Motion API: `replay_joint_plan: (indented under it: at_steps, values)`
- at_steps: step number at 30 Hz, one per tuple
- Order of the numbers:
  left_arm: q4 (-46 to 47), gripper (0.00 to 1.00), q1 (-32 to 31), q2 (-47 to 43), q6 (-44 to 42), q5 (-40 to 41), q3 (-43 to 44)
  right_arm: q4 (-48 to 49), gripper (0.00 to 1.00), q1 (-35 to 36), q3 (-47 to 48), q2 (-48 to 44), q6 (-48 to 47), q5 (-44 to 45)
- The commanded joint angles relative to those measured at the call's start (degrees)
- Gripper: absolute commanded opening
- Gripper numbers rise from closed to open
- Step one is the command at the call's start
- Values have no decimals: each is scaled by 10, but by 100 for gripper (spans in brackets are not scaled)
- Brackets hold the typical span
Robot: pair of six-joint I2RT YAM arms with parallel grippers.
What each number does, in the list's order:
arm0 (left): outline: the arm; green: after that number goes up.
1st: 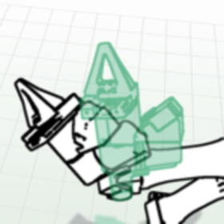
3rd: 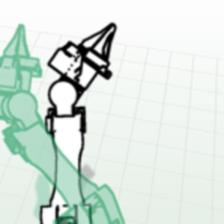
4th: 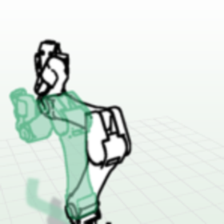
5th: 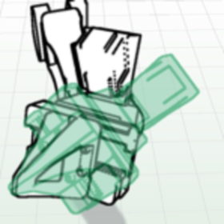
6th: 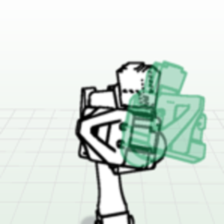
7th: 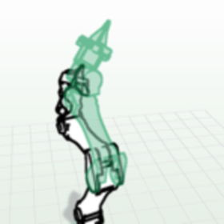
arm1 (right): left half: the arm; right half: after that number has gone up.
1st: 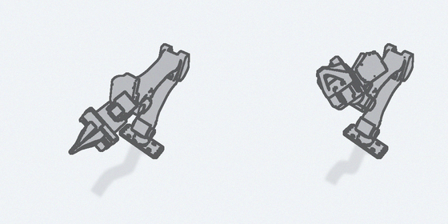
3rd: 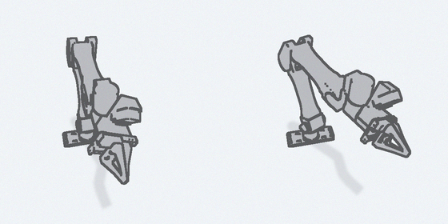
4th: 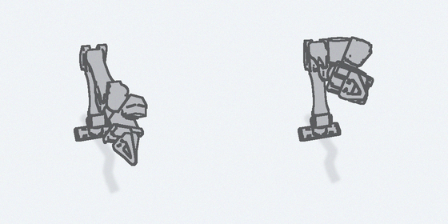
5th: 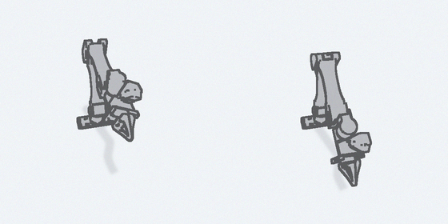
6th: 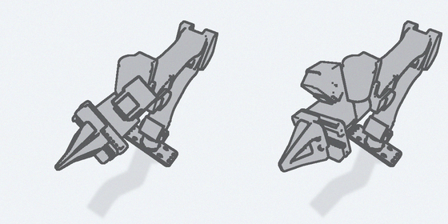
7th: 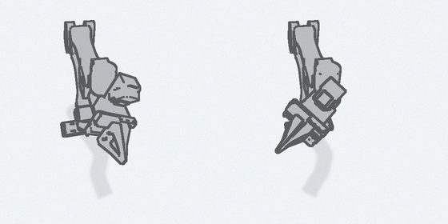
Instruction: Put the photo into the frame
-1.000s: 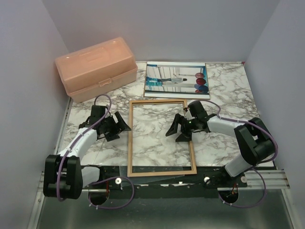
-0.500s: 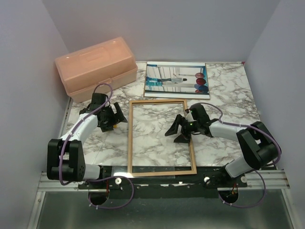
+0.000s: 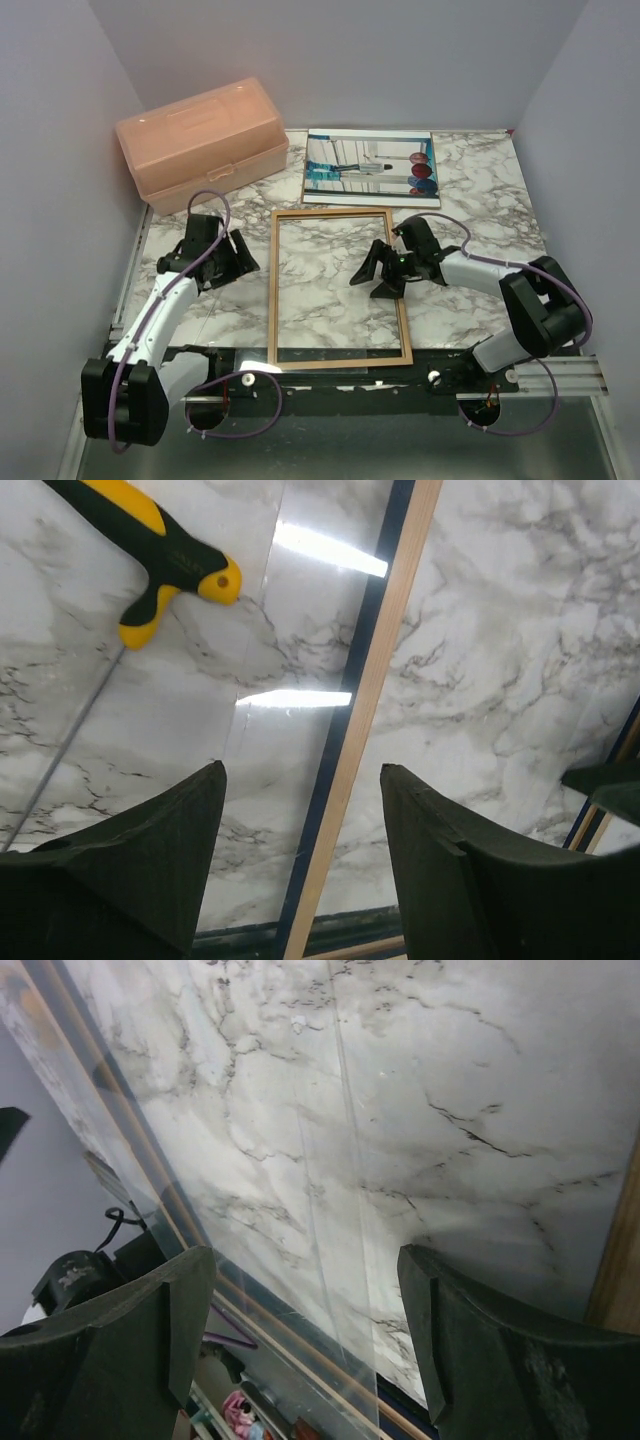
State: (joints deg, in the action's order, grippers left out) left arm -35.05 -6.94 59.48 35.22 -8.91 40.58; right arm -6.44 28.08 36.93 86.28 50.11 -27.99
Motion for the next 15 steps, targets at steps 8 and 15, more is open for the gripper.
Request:
replay_joint_plan:
  at_steps: [8,15]
  values:
    - [87,62,-23,62,48,-44,-92,102,81,10,-39,58,45,-43]
    - [115,62,-27,106,47,-42,-100,215,78,10,-81,78,96,-83]
